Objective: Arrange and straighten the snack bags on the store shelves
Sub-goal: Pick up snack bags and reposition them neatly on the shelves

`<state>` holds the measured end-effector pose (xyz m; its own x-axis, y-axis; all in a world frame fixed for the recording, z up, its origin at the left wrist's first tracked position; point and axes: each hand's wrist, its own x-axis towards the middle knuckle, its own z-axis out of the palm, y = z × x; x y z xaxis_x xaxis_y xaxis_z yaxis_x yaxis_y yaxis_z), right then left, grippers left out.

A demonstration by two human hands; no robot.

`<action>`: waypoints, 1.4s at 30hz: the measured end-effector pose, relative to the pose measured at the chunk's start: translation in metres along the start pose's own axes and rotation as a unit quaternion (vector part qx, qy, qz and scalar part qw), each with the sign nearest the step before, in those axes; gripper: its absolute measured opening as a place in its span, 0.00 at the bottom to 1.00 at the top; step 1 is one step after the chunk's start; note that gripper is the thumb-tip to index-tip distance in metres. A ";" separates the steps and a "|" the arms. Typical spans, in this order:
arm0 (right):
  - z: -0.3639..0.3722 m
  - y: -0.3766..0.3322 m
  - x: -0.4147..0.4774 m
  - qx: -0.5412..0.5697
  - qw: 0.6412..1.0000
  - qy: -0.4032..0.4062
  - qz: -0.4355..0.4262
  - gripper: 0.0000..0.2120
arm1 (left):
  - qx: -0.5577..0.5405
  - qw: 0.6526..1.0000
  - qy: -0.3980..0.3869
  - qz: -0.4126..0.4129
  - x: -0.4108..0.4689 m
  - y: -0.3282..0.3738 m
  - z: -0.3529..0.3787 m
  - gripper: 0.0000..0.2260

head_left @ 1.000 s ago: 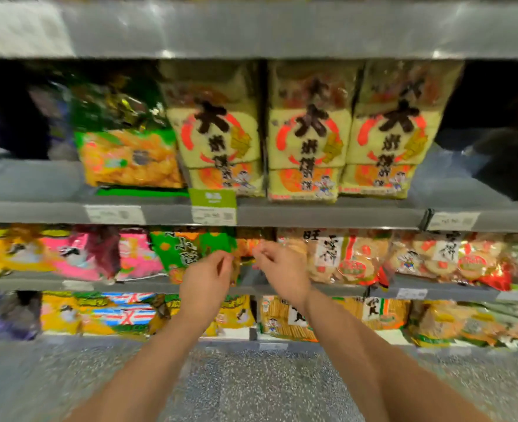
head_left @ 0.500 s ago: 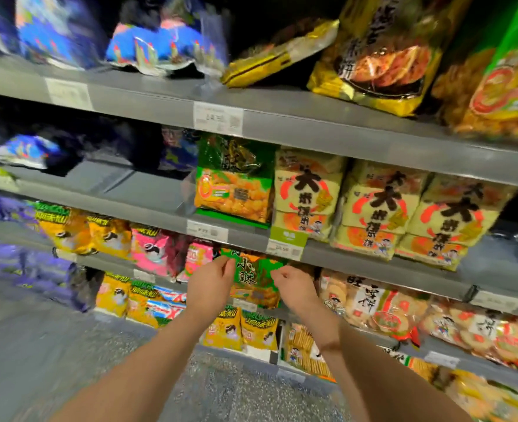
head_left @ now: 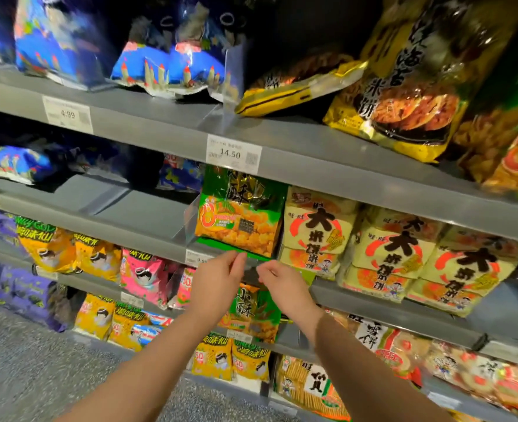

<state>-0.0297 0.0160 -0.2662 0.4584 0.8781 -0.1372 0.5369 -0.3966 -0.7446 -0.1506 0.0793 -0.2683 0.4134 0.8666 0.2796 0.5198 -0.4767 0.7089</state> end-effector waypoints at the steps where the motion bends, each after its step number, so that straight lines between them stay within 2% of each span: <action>1: -0.007 -0.011 -0.001 0.005 1.000 0.009 -0.015 0.13 | -0.004 1.000 0.009 0.010 0.006 0.008 -0.007 0.15; 6: -0.033 -0.056 -0.010 0.017 0.996 0.052 -0.066 0.12 | -0.036 0.997 0.036 0.051 0.026 0.037 -0.037 0.17; 10: -0.059 -0.092 -0.025 -0.010 0.989 0.076 -0.126 0.14 | -0.022 0.993 0.057 0.104 0.034 0.067 -0.063 0.17; 13: -0.088 -0.123 -0.041 -0.041 0.978 0.115 -0.171 0.19 | -0.013 0.984 0.093 0.152 0.042 0.099 -0.088 0.15; 17: -0.136 -0.161 -0.042 -0.026 0.957 0.198 -0.211 0.15 | -0.042 0.968 0.139 0.207 0.073 0.151 -0.119 0.08; 20: -0.172 -0.180 -0.016 0.016 0.948 0.272 -0.164 0.12 | -0.032 0.968 0.120 0.220 0.109 0.178 -0.125 0.13; 23: -0.201 -0.193 0.018 0.035 0.946 0.315 -0.069 0.24 | -0.006 0.979 0.080 0.187 0.142 0.184 -0.116 0.25; 25: -0.210 -0.199 0.040 0.074 0.949 0.305 0.000 0.31 | 0.030 0.984 0.062 0.163 0.161 0.179 -0.105 0.29; 27: -0.212 -0.203 0.064 0.179 0.945 0.269 0.054 0.33 | 0.067 0.988 0.033 0.135 0.177 0.173 -0.094 0.30; 31: -0.217 -0.205 0.092 0.350 0.904 0.217 0.111 0.24 | 0.103 0.988 -0.052 0.099 0.193 0.166 -0.081 0.30; 35: -0.217 -0.196 0.101 0.408 0.878 0.223 0.116 0.18 | 0.132 0.981 -0.051 0.132 0.191 0.167 -0.083 0.26; 37: -0.212 -0.195 0.100 0.433 0.856 0.253 0.122 0.17 | 0.146 0.977 -0.052 0.146 0.189 0.169 -0.086 0.24; 39: -0.211 -0.195 0.098 0.412 0.860 0.291 0.081 0.17 | 0.142 0.977 -0.047 0.154 0.185 0.169 -0.090 0.22; 42: -0.213 -0.191 0.090 0.379 0.865 0.328 0.012 0.16 | 0.113 0.986 -0.050 0.108 0.184 0.171 -0.098 0.22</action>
<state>0.0597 0.1135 0.0025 0.9001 0.4319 0.0568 0.0170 0.0953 -0.9953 -0.0589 0.1721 -0.0323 0.5987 0.7271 0.3361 0.5594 -0.6798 0.4742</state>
